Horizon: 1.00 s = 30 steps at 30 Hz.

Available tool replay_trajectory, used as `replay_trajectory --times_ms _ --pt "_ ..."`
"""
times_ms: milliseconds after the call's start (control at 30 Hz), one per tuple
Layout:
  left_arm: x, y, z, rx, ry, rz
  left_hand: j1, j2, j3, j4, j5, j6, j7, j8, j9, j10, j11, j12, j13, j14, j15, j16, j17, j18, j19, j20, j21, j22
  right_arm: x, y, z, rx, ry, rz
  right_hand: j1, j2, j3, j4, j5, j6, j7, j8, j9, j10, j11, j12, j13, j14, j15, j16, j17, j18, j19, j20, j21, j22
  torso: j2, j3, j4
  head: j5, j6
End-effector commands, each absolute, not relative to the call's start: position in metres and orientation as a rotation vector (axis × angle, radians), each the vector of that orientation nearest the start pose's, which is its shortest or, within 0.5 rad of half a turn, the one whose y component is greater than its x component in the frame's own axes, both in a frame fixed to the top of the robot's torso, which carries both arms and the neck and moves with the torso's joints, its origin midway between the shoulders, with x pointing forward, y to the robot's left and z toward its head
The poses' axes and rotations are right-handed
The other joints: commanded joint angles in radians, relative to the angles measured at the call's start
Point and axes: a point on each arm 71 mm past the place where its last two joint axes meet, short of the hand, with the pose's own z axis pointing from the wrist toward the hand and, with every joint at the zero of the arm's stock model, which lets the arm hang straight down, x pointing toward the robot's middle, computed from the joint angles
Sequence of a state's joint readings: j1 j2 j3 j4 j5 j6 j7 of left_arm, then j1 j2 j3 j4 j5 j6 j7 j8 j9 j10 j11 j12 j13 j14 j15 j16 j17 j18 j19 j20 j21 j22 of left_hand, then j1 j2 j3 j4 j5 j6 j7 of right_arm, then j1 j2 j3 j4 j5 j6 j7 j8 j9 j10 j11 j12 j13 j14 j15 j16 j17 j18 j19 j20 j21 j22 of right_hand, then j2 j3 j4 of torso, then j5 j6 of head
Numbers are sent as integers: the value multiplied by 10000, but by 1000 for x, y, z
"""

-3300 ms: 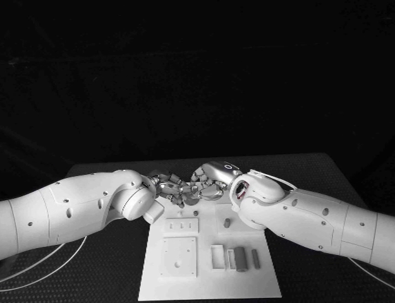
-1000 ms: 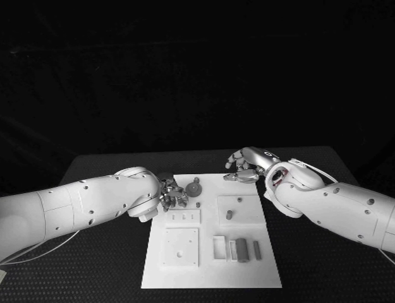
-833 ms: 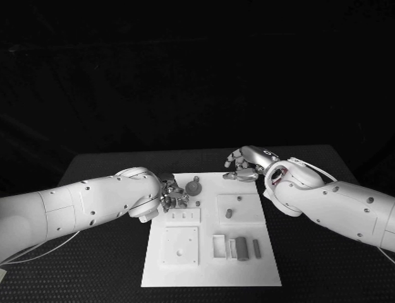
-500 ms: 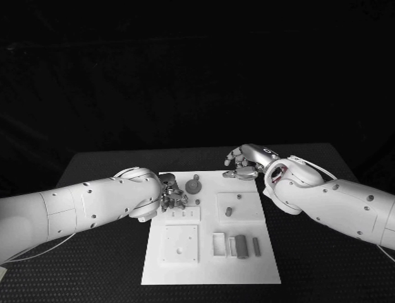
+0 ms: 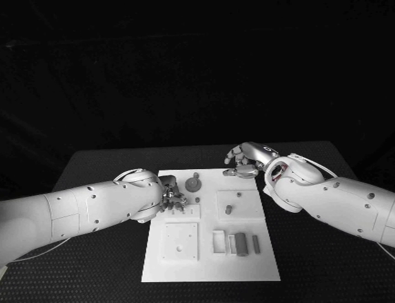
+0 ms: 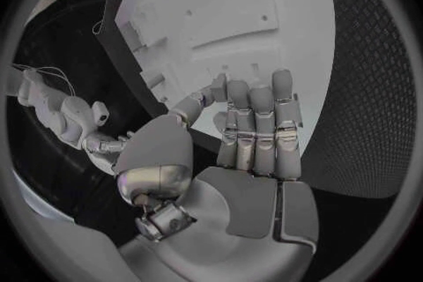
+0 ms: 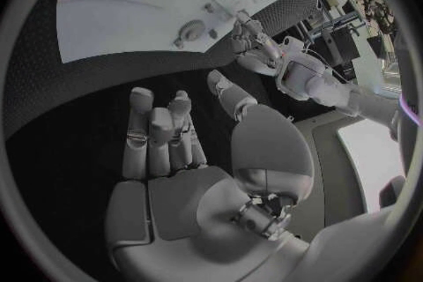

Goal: Assemble the parts on the task board

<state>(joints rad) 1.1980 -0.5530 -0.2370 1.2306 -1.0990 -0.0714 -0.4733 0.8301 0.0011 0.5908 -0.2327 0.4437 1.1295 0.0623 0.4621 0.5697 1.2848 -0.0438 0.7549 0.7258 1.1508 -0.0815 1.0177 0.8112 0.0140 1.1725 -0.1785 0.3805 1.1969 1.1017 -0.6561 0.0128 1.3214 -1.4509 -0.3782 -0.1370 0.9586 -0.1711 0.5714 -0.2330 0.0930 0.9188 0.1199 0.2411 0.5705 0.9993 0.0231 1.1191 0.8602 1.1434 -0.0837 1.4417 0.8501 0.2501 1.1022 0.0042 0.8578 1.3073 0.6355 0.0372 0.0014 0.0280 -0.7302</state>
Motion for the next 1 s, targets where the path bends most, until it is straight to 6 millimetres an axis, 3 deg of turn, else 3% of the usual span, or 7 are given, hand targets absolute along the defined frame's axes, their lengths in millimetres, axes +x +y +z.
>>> replay_trajectory --times_ms 33,167,233,333,1000 --pt "498 160 -298 -1108 22563 -2920 25 140 278 -205 -33 514 -469 57 18 374 -456 48 13 65 -3 63 -21 129 59 -5 44 22 508 -166 -225 -483 16804 6359 63 6 3 25 -32 69 139 3 9 -33 -14 -38 -12 -75 -21 -23 11 117 -95 -3 -63 141 0 -7 8 -24 -39" --pt "498 161 -300 -1158 22493 -2797 -9 197 292 -213 -166 472 -461 65 30 339 -451 69 -2 32 -7 106 -76 126 37 -6 29 61 508 -166 -225 -487 16805 6353 66 7 2 21 -33 64 140 0 9 -34 -13 -39 -14 -76 -20 -23 11 117 -97 -2 -64 141 1 6 -2 -17 -48" --pt "498 161 -301 -1173 22499 -2744 28 329 474 -153 -1127 364 -432 64 77 270 -424 53 -87 -23 -15 175 -192 127 24 -11 -10 115 508 -166 -226 -487 16811 6346 66 8 1 20 -33 62 141 -1 9 -35 -13 -39 -15 -77 -20 -23 11 117 -98 -2 -64 142 3 7 -2 -21 -50" --pt "498 161 -302 -1188 22520 -2710 3 393 567 -166 -1504 295 -412 72 136 251 -404 54 -193 -72 -16 244 -313 110 7 -10 -55 169 508 -167 -226 -486 16817 6330 68 9 -1 18 -33 59 141 -3 9 -35 -12 -39 -16 -78 -19 -24 11 117 -99 -1 -64 142 6 2 -5 -33 -59" --pt "497 160 -305 -1384 22520 -2850 -51 106 583 -89 -1540 278 -413 97 205 260 -406 96 -287 -86 -31 320 -455 104 48 -22 -100 213 509 -168 -226 -471 16837 6294 53 23 -16 23 -35 40 149 -15 12 -36 -5 -40 -26 -83 -13 -24 9 117 -104 6 -67 144 -5 2 -1 -66 -61"
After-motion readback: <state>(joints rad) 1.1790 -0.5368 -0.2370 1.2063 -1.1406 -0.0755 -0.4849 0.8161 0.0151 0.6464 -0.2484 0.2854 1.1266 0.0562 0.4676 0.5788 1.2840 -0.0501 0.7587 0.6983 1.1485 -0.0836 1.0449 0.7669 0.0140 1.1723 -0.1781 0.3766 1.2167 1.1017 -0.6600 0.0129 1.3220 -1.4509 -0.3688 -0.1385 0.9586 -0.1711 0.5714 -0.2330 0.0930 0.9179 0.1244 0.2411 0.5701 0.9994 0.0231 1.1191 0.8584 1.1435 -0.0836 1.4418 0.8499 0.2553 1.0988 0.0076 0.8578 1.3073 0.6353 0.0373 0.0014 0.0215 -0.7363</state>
